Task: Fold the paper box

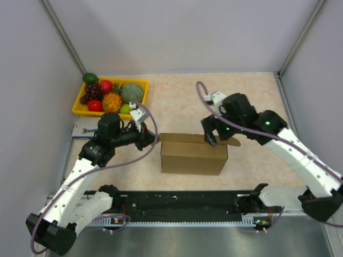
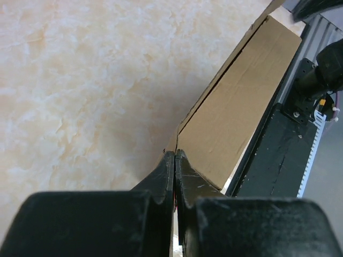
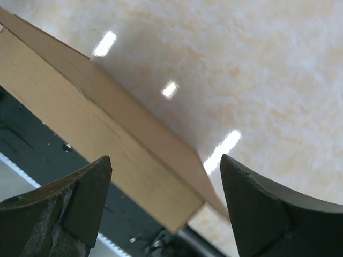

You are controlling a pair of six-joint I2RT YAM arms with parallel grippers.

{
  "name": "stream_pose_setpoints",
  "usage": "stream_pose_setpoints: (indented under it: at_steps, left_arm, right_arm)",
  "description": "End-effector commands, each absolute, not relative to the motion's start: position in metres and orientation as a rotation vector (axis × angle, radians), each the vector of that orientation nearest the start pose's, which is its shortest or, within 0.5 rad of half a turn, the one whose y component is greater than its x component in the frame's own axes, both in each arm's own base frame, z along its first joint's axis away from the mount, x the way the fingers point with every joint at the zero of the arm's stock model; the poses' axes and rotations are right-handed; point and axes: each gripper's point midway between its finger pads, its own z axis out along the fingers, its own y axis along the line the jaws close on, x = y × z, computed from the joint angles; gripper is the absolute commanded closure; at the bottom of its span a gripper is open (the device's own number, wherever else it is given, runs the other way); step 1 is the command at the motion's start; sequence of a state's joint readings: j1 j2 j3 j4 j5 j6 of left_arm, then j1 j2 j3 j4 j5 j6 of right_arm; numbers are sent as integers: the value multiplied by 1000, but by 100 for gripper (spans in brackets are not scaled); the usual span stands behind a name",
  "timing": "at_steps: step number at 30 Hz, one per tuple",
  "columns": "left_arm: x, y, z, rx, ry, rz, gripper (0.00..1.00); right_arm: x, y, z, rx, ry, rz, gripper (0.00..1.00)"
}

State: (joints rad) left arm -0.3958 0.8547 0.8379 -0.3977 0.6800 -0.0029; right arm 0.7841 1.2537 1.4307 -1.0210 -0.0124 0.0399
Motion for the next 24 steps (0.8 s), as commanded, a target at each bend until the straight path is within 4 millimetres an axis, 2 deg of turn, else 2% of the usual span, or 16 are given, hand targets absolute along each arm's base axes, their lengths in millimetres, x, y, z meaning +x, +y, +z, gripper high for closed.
stream_pose_setpoints:
  at_steps: [1,2,5,6,8,10,13,17,20,21,23,24]
  left_arm:
    - [217,-201,271,722,1803,-878,100]
    - [220,-200,269,710,1819,-870,100]
    - [220,-199,262,709,1834,-856,100]
    - [221,-197,260,709,1837,-845,100]
    - [221,-195,258,711,1834,-831,100]
    - [220,-196,259,719,1827,-833,100]
    - [220,-195,257,724,1835,-826,100]
    - [219,-194,257,742,1835,-816,100]
    - [219,-193,256,740,1837,-809,100]
    - [219,-193,256,733,1840,-816,100]
    - [220,-194,257,710,1851,-826,100]
    - [220,-195,258,681,1865,-843,100]
  right_arm:
    - [188,165,258,-386,2418,483,18]
    - [181,160,252,-376,2438,497,19]
    - [183,140,244,-309,2454,440,24]
    - [190,132,246,-265,2444,435,26]
    - [196,133,242,-307,2428,485,29]
    - [207,124,239,-333,2410,463,31]
    - [209,130,247,-424,2321,500,32]
    - [207,142,231,-566,2294,559,38]
    - [209,148,228,-585,2289,594,56]
    - [209,148,230,-580,2284,598,67]
    - [208,147,235,-543,2279,601,77]
    - [206,147,236,-531,2283,606,86]
